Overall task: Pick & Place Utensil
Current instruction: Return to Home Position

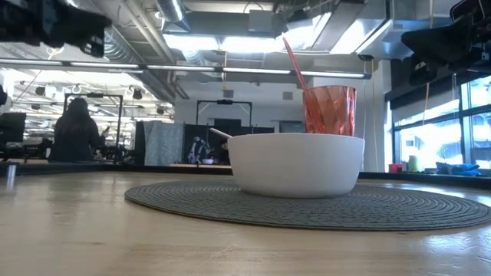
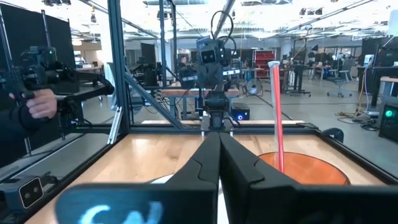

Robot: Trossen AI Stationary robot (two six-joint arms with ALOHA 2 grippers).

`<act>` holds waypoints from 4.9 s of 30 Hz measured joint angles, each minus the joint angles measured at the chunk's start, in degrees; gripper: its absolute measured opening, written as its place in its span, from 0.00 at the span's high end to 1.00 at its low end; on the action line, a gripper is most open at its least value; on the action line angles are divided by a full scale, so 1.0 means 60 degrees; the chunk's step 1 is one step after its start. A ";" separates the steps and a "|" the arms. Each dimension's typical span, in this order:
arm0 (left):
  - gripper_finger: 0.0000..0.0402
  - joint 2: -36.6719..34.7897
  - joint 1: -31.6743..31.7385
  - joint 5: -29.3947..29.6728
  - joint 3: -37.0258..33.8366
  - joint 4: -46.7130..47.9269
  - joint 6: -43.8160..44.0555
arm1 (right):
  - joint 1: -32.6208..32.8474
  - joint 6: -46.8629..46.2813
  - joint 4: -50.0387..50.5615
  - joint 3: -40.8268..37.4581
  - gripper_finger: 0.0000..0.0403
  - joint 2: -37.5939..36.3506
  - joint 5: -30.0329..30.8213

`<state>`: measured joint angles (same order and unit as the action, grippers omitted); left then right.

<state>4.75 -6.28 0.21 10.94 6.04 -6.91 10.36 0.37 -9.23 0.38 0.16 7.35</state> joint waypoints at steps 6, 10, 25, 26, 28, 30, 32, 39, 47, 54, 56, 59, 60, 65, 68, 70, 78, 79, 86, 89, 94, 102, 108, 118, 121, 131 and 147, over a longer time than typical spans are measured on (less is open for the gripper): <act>1.00 -0.0285 0.0000 0.0025 -0.0670 -0.0717 -0.0686 | -0.0002 -0.0006 -0.0047 0.0000 0.99 0.0000 0.0000; 1.00 -0.0601 0.0000 -0.0048 -0.0675 -0.0292 -0.0719 | -0.0002 -0.0024 -0.0051 0.0000 0.99 0.0000 0.0021; 1.00 -0.0789 0.0011 0.0056 -0.1164 0.0527 -0.0476 | -0.0002 -0.0213 0.0111 0.0000 1.00 0.0004 0.0175; 1.00 -0.0793 0.0011 0.0054 -0.1174 0.0527 -0.0475 | -0.0002 -0.0210 0.0173 0.0000 1.00 0.0004 0.0175; 1.00 -0.0793 0.0011 0.0008 -0.1174 0.0518 -0.0468 | -0.0002 -0.0204 0.0329 0.0000 1.00 0.0006 0.0175; 1.00 -0.0793 0.0011 -0.0024 -0.1174 0.0512 -0.0472 | -0.0002 -0.0195 0.0389 0.0000 1.00 0.0007 0.0190; 1.00 -0.0793 0.0011 -0.0022 -0.1174 0.0514 -0.0473 | -0.0002 -0.0214 0.0488 0.0000 1.00 0.0007 0.0352; 1.00 -0.0793 0.0011 -0.0021 -0.1174 0.0519 -0.0510 | -0.0002 -0.0279 0.0563 0.0000 1.00 0.0007 0.0782; 1.00 -0.0793 0.0011 -0.0187 -0.1174 0.0518 -0.0549 | -0.0002 -0.0244 0.0290 0.0000 1.00 0.0007 0.0929; 1.00 -0.0786 0.0011 -0.0197 -0.1174 0.0525 -0.0293 | -0.0002 -0.0090 0.0243 0.0000 1.00 0.0007 0.1079; 1.00 -0.0786 0.0011 -0.0157 -0.1174 0.0529 -0.0287 | -0.0002 -0.0072 0.0277 0.0000 1.00 0.0007 0.0918; 1.00 -0.0786 0.0011 -0.0183 -0.1174 0.0529 -0.0138 | -0.0002 0.0012 0.0240 0.0000 0.99 0.0007 0.0841; 1.00 -0.0772 0.0011 -0.0191 -0.1174 0.0529 -0.0110 | -0.0002 0.0009 0.0240 0.0000 0.99 0.0007 0.0841; 1.00 -0.0756 0.0007 -0.0182 -0.1174 0.0533 0.0169 | -0.0002 0.0015 0.0233 0.0000 1.00 0.0007 0.0832; 1.00 -0.0756 0.0011 -0.0182 -0.1174 0.0533 0.0270 | -0.0002 0.0012 0.0230 0.0000 0.99 0.0007 0.0834; 1.00 -0.0756 0.0011 -0.0102 -0.1174 0.0540 0.0222 | -0.0002 0.0012 0.0229 0.0000 0.98 0.0007 0.0834; 1.00 -0.0756 0.0009 0.0484 -0.1181 0.0529 0.0275 | -0.0002 -0.0017 0.0120 0.0000 0.96 0.0007 0.0838; 1.00 -0.0756 0.0011 0.0484 -0.1181 0.0529 0.0275 | -0.0002 -0.0013 0.0033 0.0000 0.96 0.0007 0.0841; 1.00 -0.0753 0.0011 0.0517 -0.1181 0.0525 0.0275 | -0.0001 0.0009 0.0134 0.0000 0.96 0.0007 0.0841; 1.00 -0.0753 0.0010 0.0521 -0.1181 0.0522 0.0275 | -0.0002 0.0011 0.0157 0.0000 0.95 0.0007 0.0841; 1.00 -0.0753 0.0011 0.0523 -0.1183 0.0518 0.0275 | -0.0001 -0.0028 0.0160 0.0000 0.95 0.0007 0.0841; 1.00 -0.0749 0.0011 0.0526 -0.1185 0.0511 0.0275 | 0.0000 -0.0002 0.0160 0.0000 0.95 0.0007 0.0845; 1.00 -0.0749 0.0009 0.0528 -0.1185 0.0507 0.0275 | -0.0002 0.0001 0.0160 0.0000 0.95 0.0007 0.0845; 1.00 -0.0749 0.0011 0.0528 -0.1185 0.0507 0.0275 | -0.0002 -0.0002 0.0159 0.0000 0.95 0.0007 0.0845; 1.00 -0.0749 0.0009 0.0528 -0.1185 0.0507 0.0275 | -0.0001 -0.0027 0.0159 0.0000 0.95 0.0007 0.0845; 1.00 -0.0749 0.0011 0.0528 -0.1185 0.0504 0.0275 | 0.0001 -0.0025 0.0160 0.0000 0.95 0.0007 0.0845; 1.00 -0.0749 0.0011 0.0528 -0.1185 0.0507 0.0275 | 0.0002 -0.0006 0.0157 0.0000 0.95 0.0007 0.0845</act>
<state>0.25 -6.22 3.38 3.84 9.08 -5.26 10.37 0.34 -8.29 0.38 0.21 12.43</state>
